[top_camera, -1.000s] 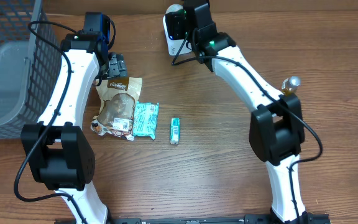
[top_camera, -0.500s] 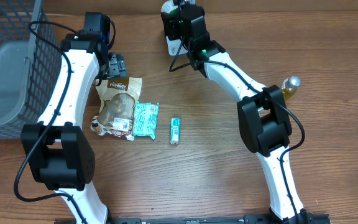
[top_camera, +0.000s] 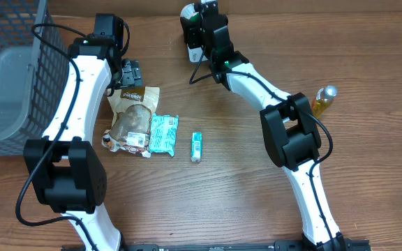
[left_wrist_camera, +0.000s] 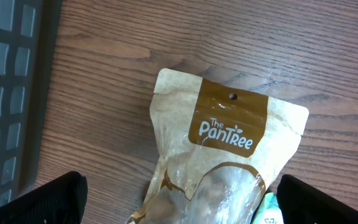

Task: Scan the item barcode
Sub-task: 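Carry the green jar up to the white scanner with the right gripper, then move the jar back right and lower it onto the table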

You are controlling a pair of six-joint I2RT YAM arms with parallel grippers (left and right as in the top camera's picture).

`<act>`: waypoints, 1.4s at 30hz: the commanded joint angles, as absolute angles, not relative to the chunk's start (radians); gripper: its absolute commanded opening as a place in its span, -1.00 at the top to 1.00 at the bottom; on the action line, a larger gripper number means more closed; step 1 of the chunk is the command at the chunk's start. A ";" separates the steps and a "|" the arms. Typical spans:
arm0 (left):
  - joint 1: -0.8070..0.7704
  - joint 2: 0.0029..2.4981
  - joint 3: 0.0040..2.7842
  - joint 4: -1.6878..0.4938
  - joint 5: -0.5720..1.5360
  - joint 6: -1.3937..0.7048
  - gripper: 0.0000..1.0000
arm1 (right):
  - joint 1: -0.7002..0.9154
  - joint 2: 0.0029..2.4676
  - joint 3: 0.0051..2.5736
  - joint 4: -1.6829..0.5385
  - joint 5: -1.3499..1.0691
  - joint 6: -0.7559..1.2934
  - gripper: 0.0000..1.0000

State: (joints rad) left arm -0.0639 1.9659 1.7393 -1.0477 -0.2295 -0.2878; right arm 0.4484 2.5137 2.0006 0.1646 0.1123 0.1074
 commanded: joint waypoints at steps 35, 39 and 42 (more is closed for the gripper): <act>-0.068 1.962 1.751 -1.046 -0.243 -0.288 -0.99 | 0.386 2.097 1.984 -1.180 0.119 0.319 0.52; -0.068 1.962 1.751 -1.046 -0.243 -0.288 -0.99 | 0.367 2.097 1.891 -1.289 0.119 0.320 0.51; -0.068 1.962 1.751 -1.046 -0.243 -0.288 -0.99 | 0.353 2.097 1.828 -1.296 0.119 0.354 0.50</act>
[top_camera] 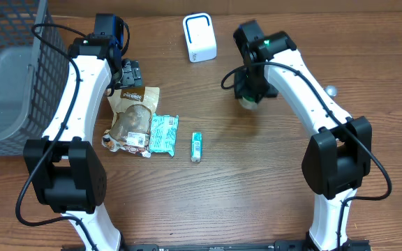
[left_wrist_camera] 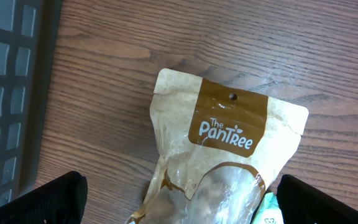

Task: Scan the item barcode
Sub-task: 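Move the jar back right and lower it onto the table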

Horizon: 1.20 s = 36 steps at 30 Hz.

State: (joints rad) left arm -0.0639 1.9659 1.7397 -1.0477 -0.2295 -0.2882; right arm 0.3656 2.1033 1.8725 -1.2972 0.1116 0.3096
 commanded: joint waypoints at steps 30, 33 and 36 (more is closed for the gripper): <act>-0.068 1.962 1.751 -1.046 -0.243 -0.288 -0.99 | 0.272 2.097 1.623 -1.224 0.120 0.397 0.34; -0.068 1.962 1.751 -1.046 -0.243 -0.288 -0.99 | 0.272 2.097 1.623 -1.216 0.120 0.397 0.29; -0.068 1.962 1.751 -1.046 -0.243 -0.288 -0.98 | 0.271 2.097 1.623 -1.200 0.121 0.397 0.27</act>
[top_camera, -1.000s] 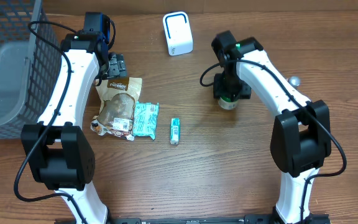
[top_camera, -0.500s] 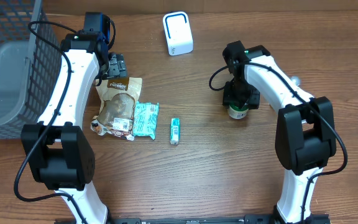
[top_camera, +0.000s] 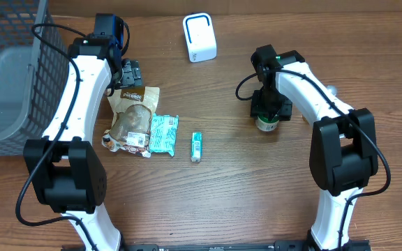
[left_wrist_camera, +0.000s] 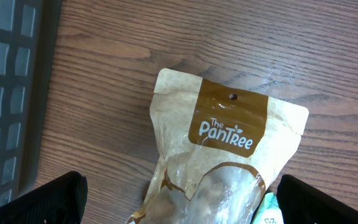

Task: Scan the item barcode
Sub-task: 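Move the jar back right and lower it onto the table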

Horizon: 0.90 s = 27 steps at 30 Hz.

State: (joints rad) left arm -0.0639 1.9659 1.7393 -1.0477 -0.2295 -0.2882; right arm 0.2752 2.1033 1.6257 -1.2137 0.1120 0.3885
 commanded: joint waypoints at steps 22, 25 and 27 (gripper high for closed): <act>-0.068 1.962 1.751 -1.046 -0.243 -0.288 -0.99 | 0.272 2.097 1.622 -1.195 0.120 0.397 -0.64; -0.068 1.962 1.751 -1.046 -0.243 -0.288 -0.99 | 0.272 2.097 1.622 -1.194 0.121 0.397 -0.80; -0.068 1.962 1.751 -1.046 -0.243 -0.288 -0.99 | 0.272 2.097 1.622 -1.184 0.149 0.396 -0.93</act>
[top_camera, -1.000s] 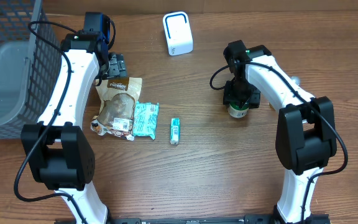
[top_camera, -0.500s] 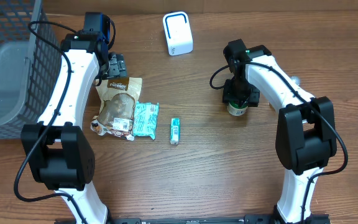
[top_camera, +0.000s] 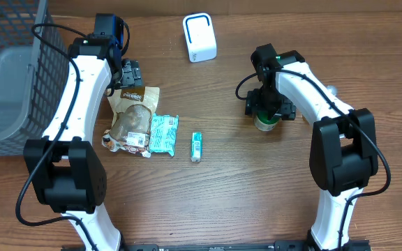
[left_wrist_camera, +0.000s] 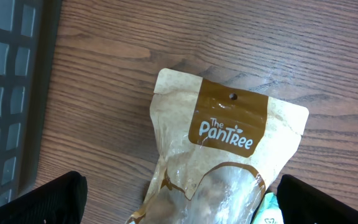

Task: Scan the item barcode
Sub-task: 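Move the jar back right and lower it onto the table, then open the right gripper, release the jar and move left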

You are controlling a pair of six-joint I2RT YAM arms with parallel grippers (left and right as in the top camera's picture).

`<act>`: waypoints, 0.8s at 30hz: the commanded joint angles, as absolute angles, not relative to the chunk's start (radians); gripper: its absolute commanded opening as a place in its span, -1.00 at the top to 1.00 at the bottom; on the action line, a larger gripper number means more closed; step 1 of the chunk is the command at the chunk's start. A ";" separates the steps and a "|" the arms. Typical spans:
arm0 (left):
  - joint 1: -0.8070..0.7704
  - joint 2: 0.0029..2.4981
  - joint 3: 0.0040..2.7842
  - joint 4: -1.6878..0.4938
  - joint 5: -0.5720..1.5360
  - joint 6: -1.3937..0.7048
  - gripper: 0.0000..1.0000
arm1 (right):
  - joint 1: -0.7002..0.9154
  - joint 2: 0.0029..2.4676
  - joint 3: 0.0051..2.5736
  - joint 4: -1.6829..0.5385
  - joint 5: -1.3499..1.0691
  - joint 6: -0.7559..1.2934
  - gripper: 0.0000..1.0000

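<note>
A small green item stands on the table at the right. My right gripper is directly over it, jaws spread to either side, open. The white barcode scanner stands at the back centre, well left of that gripper. My left gripper hangs open above the top of a brown "The PanTree" snack bag, its dark fingertips wide apart with nothing held.
A teal packet lies against the bag and a small teal tube beside it. A dark wire basket holding a grey bin fills the far left. A bottle cap shows behind the right arm.
My right gripper's jaws stand wider around the green item, which stays on the table at the same spot. The left arm and the bag are unchanged.
My right gripper first held the green and white item up at the scanner. It then had it right of the scanner, over the table. Then the item was down on the table at the right, and now the jaws stand spread around it. The left gripper never moved.
</note>
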State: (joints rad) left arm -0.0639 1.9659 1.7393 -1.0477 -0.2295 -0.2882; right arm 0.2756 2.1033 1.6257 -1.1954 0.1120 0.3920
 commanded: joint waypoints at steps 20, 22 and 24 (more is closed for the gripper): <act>-0.068 1.962 1.751 -1.046 -0.243 -0.288 -0.99 | 0.274 2.097 1.622 -0.752 -0.039 0.303 -1.00; -0.068 1.962 1.751 -1.046 -0.243 -0.288 -0.99 | 0.280 2.097 1.622 -0.728 -0.158 0.303 -1.00; -0.068 1.962 1.751 -1.046 -0.243 -0.288 -0.99 | 0.292 2.097 1.622 -0.723 -0.229 0.307 -0.95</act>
State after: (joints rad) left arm -0.0639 1.9659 1.7393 -1.0477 -0.2295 -0.2882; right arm 0.2764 2.1033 1.6245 -0.7319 -0.0360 0.3099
